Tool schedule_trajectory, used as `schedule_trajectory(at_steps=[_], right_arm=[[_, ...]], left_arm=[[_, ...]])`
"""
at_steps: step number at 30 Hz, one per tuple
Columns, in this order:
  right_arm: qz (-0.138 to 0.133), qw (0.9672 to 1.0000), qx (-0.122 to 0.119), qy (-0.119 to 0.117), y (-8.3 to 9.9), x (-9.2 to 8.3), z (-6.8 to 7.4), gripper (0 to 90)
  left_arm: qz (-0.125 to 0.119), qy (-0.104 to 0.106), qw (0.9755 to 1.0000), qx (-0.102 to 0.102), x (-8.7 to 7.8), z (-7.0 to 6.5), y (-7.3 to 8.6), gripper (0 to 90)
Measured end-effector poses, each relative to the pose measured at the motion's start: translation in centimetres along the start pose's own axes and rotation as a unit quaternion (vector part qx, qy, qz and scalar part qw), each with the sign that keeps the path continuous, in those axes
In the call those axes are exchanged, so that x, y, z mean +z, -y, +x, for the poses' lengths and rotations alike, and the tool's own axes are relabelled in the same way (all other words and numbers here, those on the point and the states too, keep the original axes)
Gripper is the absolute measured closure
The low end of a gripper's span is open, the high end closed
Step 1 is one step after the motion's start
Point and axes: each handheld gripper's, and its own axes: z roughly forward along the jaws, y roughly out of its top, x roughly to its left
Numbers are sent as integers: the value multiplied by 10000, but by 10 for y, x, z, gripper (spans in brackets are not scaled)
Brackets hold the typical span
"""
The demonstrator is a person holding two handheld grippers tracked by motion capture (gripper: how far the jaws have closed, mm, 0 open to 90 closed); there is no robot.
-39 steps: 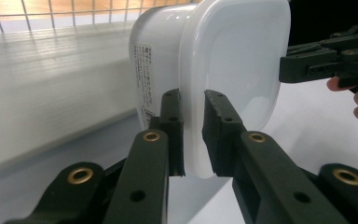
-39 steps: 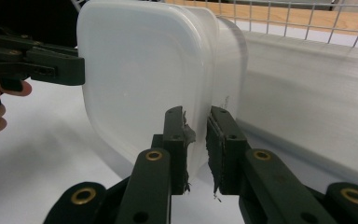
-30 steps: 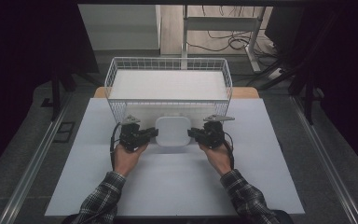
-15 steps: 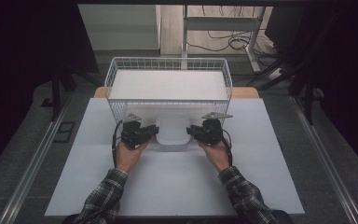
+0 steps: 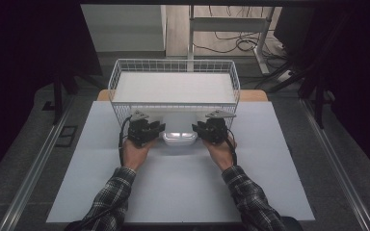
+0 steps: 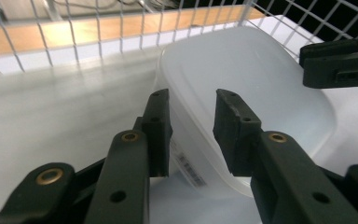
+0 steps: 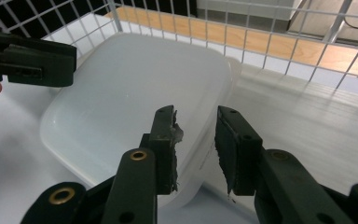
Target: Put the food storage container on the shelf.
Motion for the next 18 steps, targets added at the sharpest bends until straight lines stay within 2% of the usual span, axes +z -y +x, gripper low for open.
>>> schedule_trajectory(at_steps=[3, 5, 9, 11, 12, 15, 18], right_arm=[[-47, 10000, 4, 33, -1, 2, 0, 712], [-89, 9999, -50, 128, -2, 4, 1, 733], [-261, 9997, 16, 11, -7, -5, -2, 780], [-275, 9996, 15, -9, -8, -7, -2, 785], [-287, 9995, 37, -102, -9, -12, -3, 798], [-284, 9994, 51, -180, -7, -19, -1, 851], [-225, 9991, -35, -351, -2, -27, 4, 885]], left_arm=[[-45, -111, 9999, 45, 2, 0, -1, 646], [-71, -123, 9999, 2, 4, 2, -2, 611], [-184, -40, 9998, 22, -4, 3, -3, 568], [-222, 8, 9997, 40, -9, 0, -2, 532], [-252, 60, 9995, 188, -16, -6, 0, 509], [-313, 157, 9989, 298, -25, -14, 4, 417], [-326, 389, 9981, 348, -36, -22, 10, 299]])
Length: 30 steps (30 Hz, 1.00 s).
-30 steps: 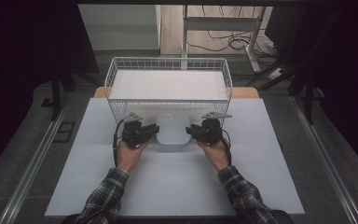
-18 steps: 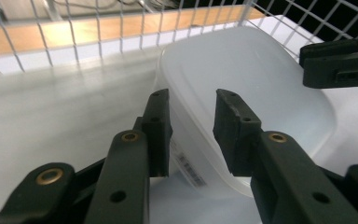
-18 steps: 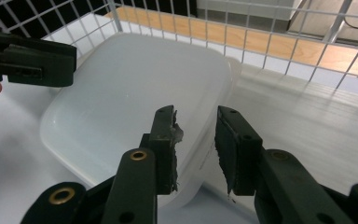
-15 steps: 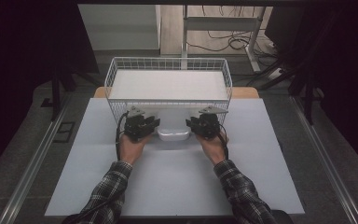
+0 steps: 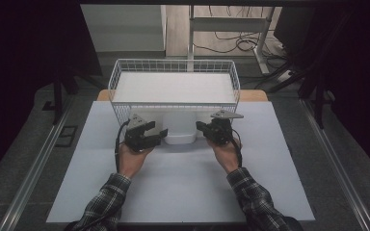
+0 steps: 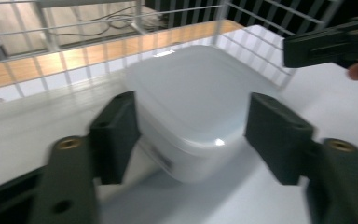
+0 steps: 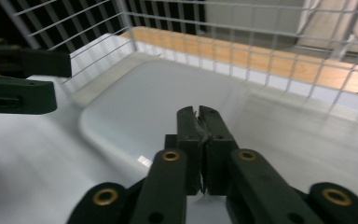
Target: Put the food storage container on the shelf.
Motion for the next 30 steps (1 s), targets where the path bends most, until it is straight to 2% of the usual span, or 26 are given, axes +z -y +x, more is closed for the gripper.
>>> schedule_trajectory(at_steps=[1, 2, 3, 4, 6, 9, 10, 14, 15, 16, 17, 19, 21, 23, 25, 26, 30], right_arm=[[0, 10000, 0, 0, 0, 0, 0, 885], [8, 9998, -166, -96, 3, -4, 5, 888], [8, 9998, -166, -96, 3, -4, 5, 888], [84, 9991, -386, -171, 7, -8, 12, 889], [157, 9981, -512, -295, 11, -9, 17, 890], [271, 9971, -600, -374, 14, -7, 23, 890], [364, 9961, -681, -436, 17, -4, 29, 890], [513, 9944, -761, -525, 21, 8, 36, 890], [513, 9944, -761, -525, 21, 8, 36, 890], [610, 9934, -814, -535, 24, 16, 40, 890], [647, 9930, -831, -539, 25, 20, 41, 890], [721, 9925, -824, -544, 27, 26, 42, 890], [767, 9921, -858, -501, 29, 32, 42, 890], [803, 9923, -821, -460, 30, 37, 40, 890], [809, 9926, -784, -446, 31, 39, 39, 890], [803, 9930, -758, -408, 32, 44, 36, 890], [774, 9934, -786, -325, 30, 50, 35, 890]], left_arm=[[0, 0, 10000, 0, 0, 0, 0, 269], [24, 178, 9998, -28, -7, -4, 6, 252], [24, 178, 9998, -28, -7, -4, 6, 236], [48, 264, 9996, 0, -10, -6, 9, 206], [168, 314, 9993, 66, -20, -13, 20, 154], [194, 314, 9993, 59, -27, -16, 26, 102], [173, 295, 9994, 84, -35, -20, 32, 90], [95, 270, 9993, 234, -53, -25, 47, 65], [95, 270, 9993, 234, -53, -25, 47, 66], [95, 159, 9990, 411, -59, -28, 54, 65], [122, 142, 9988, 457, -62, -29, 57, 59], [181, 195, 9986, 454, -66, -30, 64, 53], [238, 334, 9986, 339, -69, -29, 70, 39], [265, 358, 9986, 302, -71, -29, 72, 36], [351, 335, 9984, 292, -74, -30, 75, 30], [419, 271, 9980, 380, -77, -32, 78, 28], [438, 268, 9979, 386, -81, -35, 82, 25]])
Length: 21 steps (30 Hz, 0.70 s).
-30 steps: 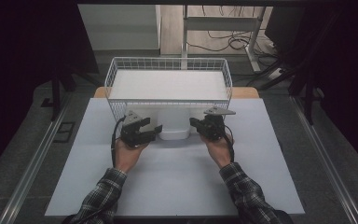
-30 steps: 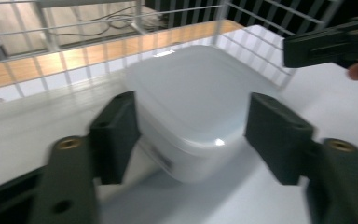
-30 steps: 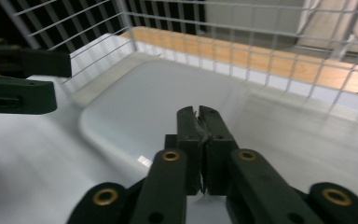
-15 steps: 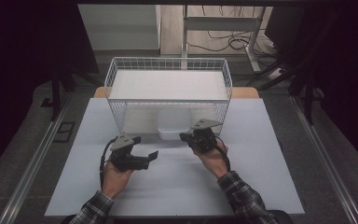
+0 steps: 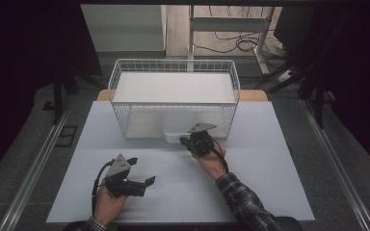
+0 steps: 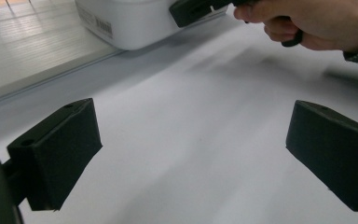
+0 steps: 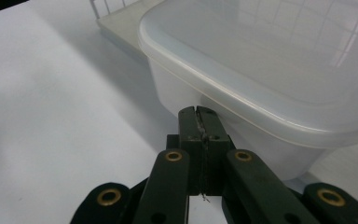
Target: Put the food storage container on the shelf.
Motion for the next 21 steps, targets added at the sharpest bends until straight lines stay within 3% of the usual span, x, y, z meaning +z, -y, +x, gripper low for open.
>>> schedule_trajectory(at_steps=[5, 13, 21], right_arm=[[-17, 10000, 17, 68, -4, 5, -2, 890], [-64, 9998, -50, 158, -12, 12, -8, 890], [-85, 9997, -29, 237, -18, 17, -13, 890]], left_arm=[[-65, 93, 9999, -100, -2, 1, 3, 16], [5, 55, 10000, -28, 1, 1, 5, 14], [-141, 144, 9997, -114, -1, 5, 6, 9]])
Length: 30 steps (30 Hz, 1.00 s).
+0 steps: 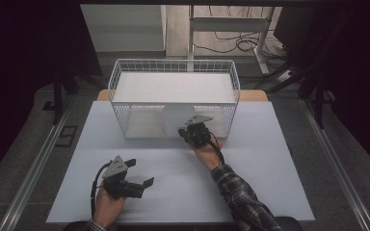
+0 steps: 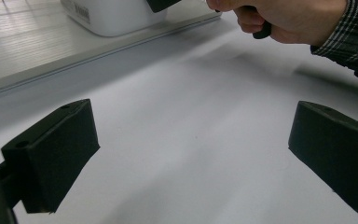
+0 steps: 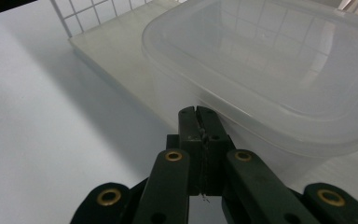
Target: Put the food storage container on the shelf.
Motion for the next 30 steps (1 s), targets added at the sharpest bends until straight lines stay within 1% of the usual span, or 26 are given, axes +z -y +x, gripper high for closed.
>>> schedule_trajectory(at_steps=[2, 3, 5, 9, 15, 16, 17, 18, 19, 21, 22, 23, 24, 25, 28, 30], right_arm=[[-4, 10000, 17, 12, -1, 2, -2, 890], [8, 10000, 40, 24, -2, 5, -3, 890], [14, 10000, 41, 33, -4, 7, -3, 890], [29, 10000, 51, 51, -5, 11, -5, 890], [55, 10000, 51, -30, -5, 9, -6, 888], [43, 9999, 81, -81, -5, 6, -6, 865], [37, 9999, 90, -98, -5, 5, -6, 846], [37, 9999, 90, -98, -5, 5, -6, 846], [21, 9999, 95, -125, -5, 3, -5, 806], [24, 9999, 74, -128, -6, 1, -4, 768], [24, 9999, 74, -128, -6, 1, -4, 768], [23, 9999, 45, -142, -5, -1, -2, 724], [23, 9999, 45, -142, -5, -1, -2, 724], [27, 9998, 70, -174, -5, -3, -1, 689], [4, 9997, 103, -201, -4, -8, -1, 636], [0, 9997, 111, -201, -3, -9, -1, 619]], left_arm=[[-7, 21, 10000, -11, 1, 0, 0, 9], [25, 12, 10000, 33, 1, -1, 0, 9], [42, 24, 10000, 42, 2, -1, 1, 9], [43, 47, 10000, 30, 3, -1, 1, 9], [21, 121, 9999, 19, 3, -1, 1, 0], [27, 182, 9998, 21, 3, -1, 1, 0], [27, 182, 9998, 21, 3, -1, 1, 0], [39, 183, 9998, 29, 4, -1, 1, 0], [70, 174, 9998, 36, 4, -1, 1, 0], [91, 187, 9998, 17, 5, -1, 1, 0], [91, 187, 9998, 17, 5, -1, 1, 0], [120, 213, 9997, 7, 5, 0, 2, 0], [120, 213, 9997, 7, 5, 0, 2, 1], [146, 212, 9997, 9, 6, 0, 2, 1], [148, 219, 9997, -8, 6, 0, 2, 1], [142, 231, 9996, -26, 5, 0, 2, 2]])
